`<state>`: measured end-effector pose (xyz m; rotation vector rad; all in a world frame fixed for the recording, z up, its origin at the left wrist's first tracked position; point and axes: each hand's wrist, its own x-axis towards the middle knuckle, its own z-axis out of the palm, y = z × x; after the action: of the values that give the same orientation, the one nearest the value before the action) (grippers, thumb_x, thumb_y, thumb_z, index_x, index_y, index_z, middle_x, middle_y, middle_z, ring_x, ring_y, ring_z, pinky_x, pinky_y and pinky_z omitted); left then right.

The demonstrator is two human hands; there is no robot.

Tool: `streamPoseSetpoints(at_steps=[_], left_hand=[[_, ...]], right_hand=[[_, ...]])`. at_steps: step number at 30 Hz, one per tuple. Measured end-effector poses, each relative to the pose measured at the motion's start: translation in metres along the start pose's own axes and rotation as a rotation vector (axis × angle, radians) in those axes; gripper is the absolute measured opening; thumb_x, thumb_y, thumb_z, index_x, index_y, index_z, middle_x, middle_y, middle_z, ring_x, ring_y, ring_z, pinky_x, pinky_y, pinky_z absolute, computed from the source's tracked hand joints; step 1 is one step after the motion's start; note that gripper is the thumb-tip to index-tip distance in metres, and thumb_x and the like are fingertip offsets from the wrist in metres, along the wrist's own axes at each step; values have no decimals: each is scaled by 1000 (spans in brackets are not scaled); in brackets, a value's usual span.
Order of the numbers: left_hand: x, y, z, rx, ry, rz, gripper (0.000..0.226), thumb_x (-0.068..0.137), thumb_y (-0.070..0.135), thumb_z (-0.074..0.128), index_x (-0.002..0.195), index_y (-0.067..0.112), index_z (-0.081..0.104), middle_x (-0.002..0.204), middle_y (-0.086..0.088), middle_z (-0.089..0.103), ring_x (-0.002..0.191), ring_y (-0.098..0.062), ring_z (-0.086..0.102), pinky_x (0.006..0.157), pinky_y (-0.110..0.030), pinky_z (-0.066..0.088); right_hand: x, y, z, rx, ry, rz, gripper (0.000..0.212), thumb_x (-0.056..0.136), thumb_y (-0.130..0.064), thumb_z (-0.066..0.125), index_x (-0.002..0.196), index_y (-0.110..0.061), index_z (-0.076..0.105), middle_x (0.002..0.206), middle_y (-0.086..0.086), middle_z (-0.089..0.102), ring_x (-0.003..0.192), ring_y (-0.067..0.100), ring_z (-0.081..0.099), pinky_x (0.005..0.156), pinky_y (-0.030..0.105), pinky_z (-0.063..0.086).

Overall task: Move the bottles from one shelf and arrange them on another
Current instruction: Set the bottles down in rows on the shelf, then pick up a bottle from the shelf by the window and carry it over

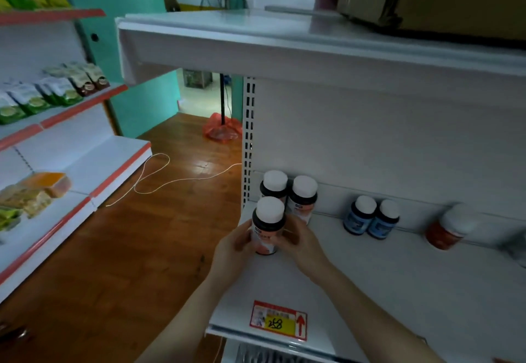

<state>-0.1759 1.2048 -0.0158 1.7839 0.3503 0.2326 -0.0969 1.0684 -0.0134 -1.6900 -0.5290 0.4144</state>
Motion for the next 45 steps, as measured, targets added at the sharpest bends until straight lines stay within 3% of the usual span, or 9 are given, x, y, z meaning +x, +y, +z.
streamPoseSetpoints(at_steps=[6, 20, 24, 27, 32, 37, 39, 42, 45], left_hand=[[13, -1, 0, -12, -47, 15, 42, 88, 4, 53, 129, 16, 48, 121, 1, 60, 111, -12, 57, 80, -7, 49], [20, 4, 3, 29, -84, -21, 39, 89, 8, 52, 127, 15, 49, 119, 5, 57, 114, -13, 53, 94, -24, 44], [14, -3, 10, 90, 88, -156, 43, 90, 15, 52, 131, 4, 43, 130, -11, 54, 119, -23, 52, 95, -27, 40], [-3, 1, 17, 121, 232, -111, 28, 90, 13, 51, 118, 11, 55, 115, -12, 62, 98, -15, 54, 83, -25, 40], [-28, 19, 51, 39, 250, -2, 18, 88, 12, 53, 73, 20, 61, 69, 0, 66, 73, -23, 65, 71, -36, 51], [-44, 61, 122, -30, 73, 32, 20, 88, 14, 54, 69, 19, 59, 67, 1, 65, 60, -8, 61, 74, -38, 52], [-53, 76, 156, -37, 30, 56, 21, 88, 15, 54, 68, 21, 58, 66, 1, 65, 57, -4, 60, 72, -38, 52], [-80, 102, 225, -63, -39, 75, 23, 88, 15, 54, 66, 22, 58, 66, 1, 65, 68, -18, 65, 76, -40, 51], [-112, 127, 305, -108, -136, 132, 26, 87, 11, 54, 64, 24, 56, 63, 1, 64, 61, -11, 62, 76, -41, 51]], right_hand=[[10, 2, -1, -14, 30, -20, 47, 85, -7, 61, 123, -25, 41, 123, -4, 53, 118, 13, 51, 86, 9, 48], [17, 5, -4, -70, 15, -3, 55, 86, -8, 60, 135, -19, 38, 137, 3, 49, 125, 15, 48, 102, 24, 41], [9, 7, -9, -74, 31, 17, 54, 87, -13, 60, 136, -18, 38, 136, -1, 49, 124, 11, 47, 101, 19, 42], [-5, 2, -19, -96, 101, 70, 41, 89, -15, 57, 129, -10, 47, 125, -2, 54, 115, 9, 51, 90, 6, 42], [-36, -4, -55, -174, 269, 125, 21, 91, -22, 55, 102, -7, 63, 108, 11, 65, 100, 20, 60, 92, 31, 46], [-89, -8, -125, -247, 406, 114, 20, 89, -18, 55, 77, -5, 65, 90, 19, 69, 89, 30, 64, 85, 46, 48], [-118, -8, -160, -272, 454, 122, 19, 89, -19, 55, 73, -13, 65, 85, 13, 69, 82, 24, 64, 84, 43, 49], [-179, -9, -229, -284, 549, 138, 24, 89, -19, 55, 67, -20, 63, 84, 13, 70, 82, 24, 65, 83, 41, 50], [-253, -12, -301, -283, 633, 114, 20, 91, -13, 53, 78, -5, 66, 82, 19, 68, 72, 9, 63, 77, 29, 50]])
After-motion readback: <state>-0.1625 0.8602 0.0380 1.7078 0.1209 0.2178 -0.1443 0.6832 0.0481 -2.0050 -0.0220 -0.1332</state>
